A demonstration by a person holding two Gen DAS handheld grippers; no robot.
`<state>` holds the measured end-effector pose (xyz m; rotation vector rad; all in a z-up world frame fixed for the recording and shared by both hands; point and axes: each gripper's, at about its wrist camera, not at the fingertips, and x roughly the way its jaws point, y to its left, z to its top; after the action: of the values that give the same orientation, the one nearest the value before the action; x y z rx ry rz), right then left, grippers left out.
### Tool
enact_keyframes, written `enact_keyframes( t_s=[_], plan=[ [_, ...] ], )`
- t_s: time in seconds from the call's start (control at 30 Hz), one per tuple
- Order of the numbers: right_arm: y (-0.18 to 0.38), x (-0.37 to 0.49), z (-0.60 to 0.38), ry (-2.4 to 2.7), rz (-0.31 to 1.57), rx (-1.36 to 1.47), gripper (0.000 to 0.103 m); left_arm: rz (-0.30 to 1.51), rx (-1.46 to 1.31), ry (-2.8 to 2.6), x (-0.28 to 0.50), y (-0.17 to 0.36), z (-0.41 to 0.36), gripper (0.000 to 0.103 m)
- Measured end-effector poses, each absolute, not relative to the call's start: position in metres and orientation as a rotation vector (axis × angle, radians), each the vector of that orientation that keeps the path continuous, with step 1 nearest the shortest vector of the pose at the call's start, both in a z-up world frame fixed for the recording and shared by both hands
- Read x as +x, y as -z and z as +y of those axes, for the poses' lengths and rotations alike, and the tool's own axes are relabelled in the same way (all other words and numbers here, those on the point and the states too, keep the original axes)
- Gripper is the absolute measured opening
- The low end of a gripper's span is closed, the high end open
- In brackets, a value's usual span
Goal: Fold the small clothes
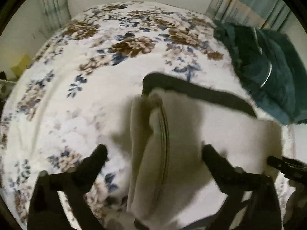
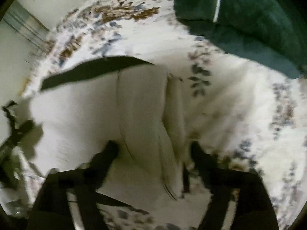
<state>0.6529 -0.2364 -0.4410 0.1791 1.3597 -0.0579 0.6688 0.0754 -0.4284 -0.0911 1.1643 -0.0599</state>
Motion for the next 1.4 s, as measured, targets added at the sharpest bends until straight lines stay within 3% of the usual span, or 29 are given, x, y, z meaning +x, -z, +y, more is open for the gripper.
enact_keyframes(
  t_s=[0.33, 1.03, 1.4],
  plan=[
    [0.390, 0.576, -0.227, 0.237, 1.264, 0.013, 0.102, 1.117, 0.012, -0.048, 0.587, 0.385, 0.048, 0.103],
    [0.084, 0.310, -0.208, 0.262, 0.880, -0.018, 0.102, 0.795, -0.017, -0.005, 0.362, 0.140, 0.024, 0.103],
    [-0.025, 0.175, -0.188, 0.195, 0.744, -0.023, 0.102, 0.675, -0.019, 0.007, 0.262, 0.063, 0.023, 0.103]
  ],
)
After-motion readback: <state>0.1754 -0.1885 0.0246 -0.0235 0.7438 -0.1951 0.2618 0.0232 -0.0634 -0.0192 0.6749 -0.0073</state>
